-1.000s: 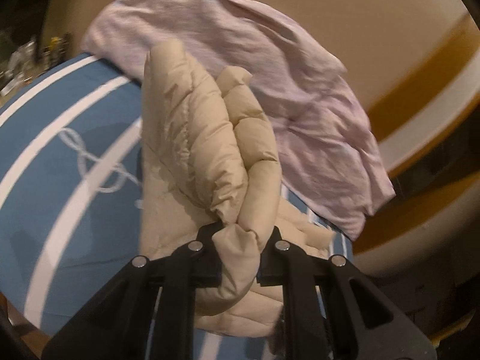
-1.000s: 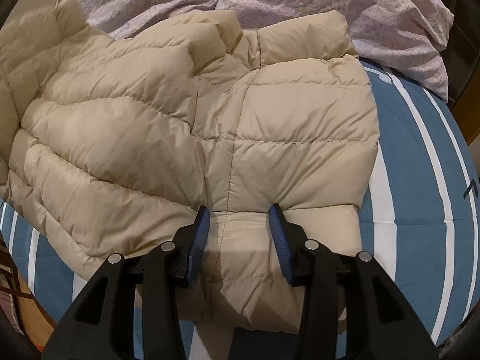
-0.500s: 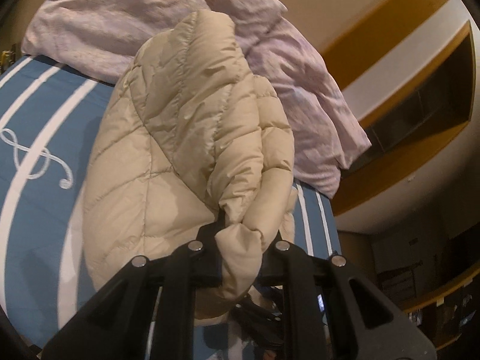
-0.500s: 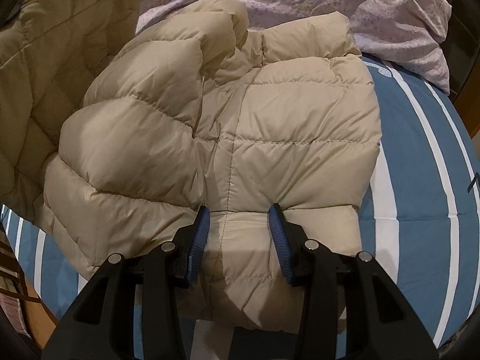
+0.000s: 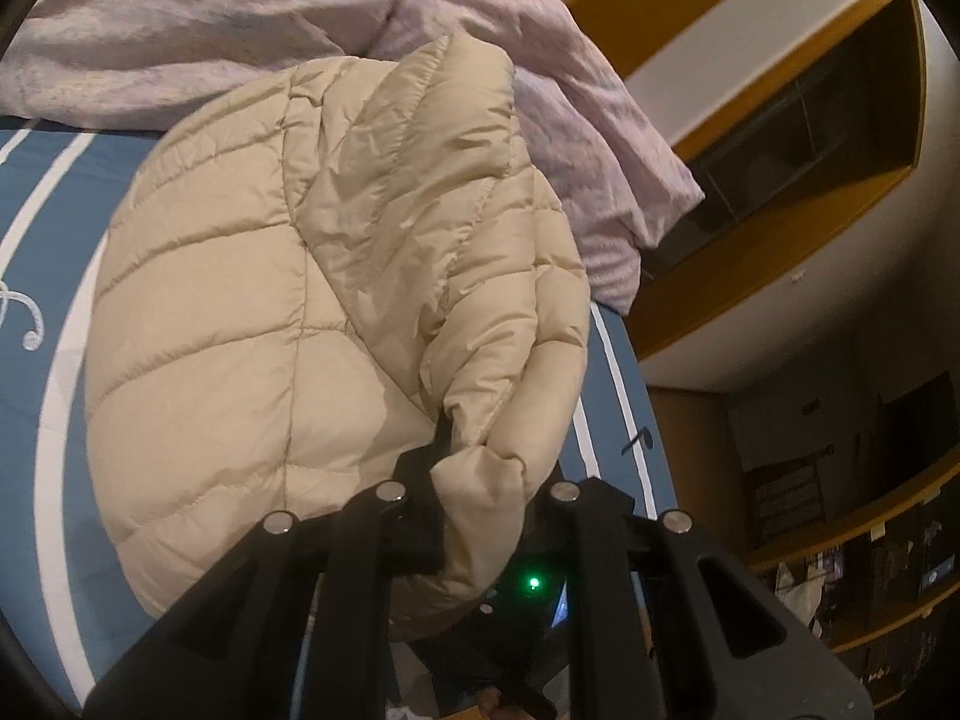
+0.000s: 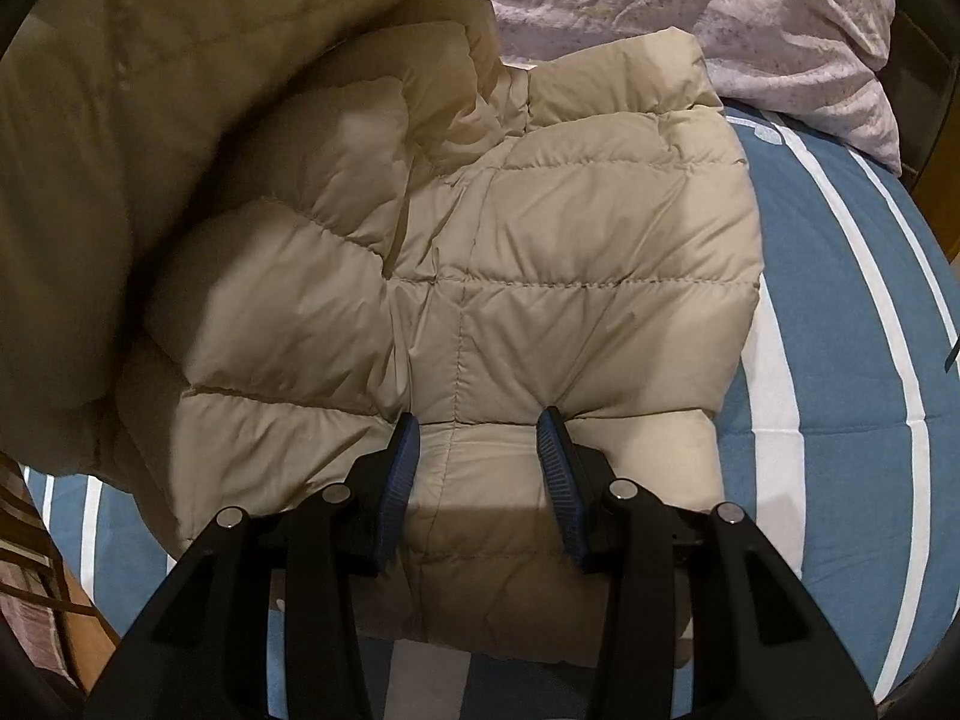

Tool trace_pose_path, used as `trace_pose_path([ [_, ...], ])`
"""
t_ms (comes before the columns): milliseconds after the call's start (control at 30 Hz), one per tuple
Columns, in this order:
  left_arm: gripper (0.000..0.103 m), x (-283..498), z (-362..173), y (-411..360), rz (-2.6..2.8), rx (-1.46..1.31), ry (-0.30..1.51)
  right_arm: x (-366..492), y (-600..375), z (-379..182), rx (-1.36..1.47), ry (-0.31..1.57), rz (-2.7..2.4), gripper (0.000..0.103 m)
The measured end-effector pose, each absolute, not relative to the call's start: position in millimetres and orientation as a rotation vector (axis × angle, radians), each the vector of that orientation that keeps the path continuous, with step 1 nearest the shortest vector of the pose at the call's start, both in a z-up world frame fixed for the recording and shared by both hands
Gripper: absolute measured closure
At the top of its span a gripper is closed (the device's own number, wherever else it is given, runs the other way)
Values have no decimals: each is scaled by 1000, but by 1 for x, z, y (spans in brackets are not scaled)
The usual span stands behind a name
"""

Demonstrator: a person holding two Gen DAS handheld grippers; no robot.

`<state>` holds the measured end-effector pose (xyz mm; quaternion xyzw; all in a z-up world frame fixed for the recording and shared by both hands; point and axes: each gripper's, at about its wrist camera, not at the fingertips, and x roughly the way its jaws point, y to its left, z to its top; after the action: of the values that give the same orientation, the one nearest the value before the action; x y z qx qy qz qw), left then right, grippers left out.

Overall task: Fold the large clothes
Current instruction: 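Grasp the jacket side with the left gripper and fold it over the middle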

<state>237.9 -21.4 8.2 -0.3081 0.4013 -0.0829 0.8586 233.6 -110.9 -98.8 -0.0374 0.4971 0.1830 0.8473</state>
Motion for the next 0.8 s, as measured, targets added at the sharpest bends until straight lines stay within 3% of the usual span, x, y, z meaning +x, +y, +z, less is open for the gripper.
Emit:
trace_pose_path([
  [800, 88, 264, -25, -58, -206, -627, 947, 243, -162, -101, 147, 1058, 440, 60],
])
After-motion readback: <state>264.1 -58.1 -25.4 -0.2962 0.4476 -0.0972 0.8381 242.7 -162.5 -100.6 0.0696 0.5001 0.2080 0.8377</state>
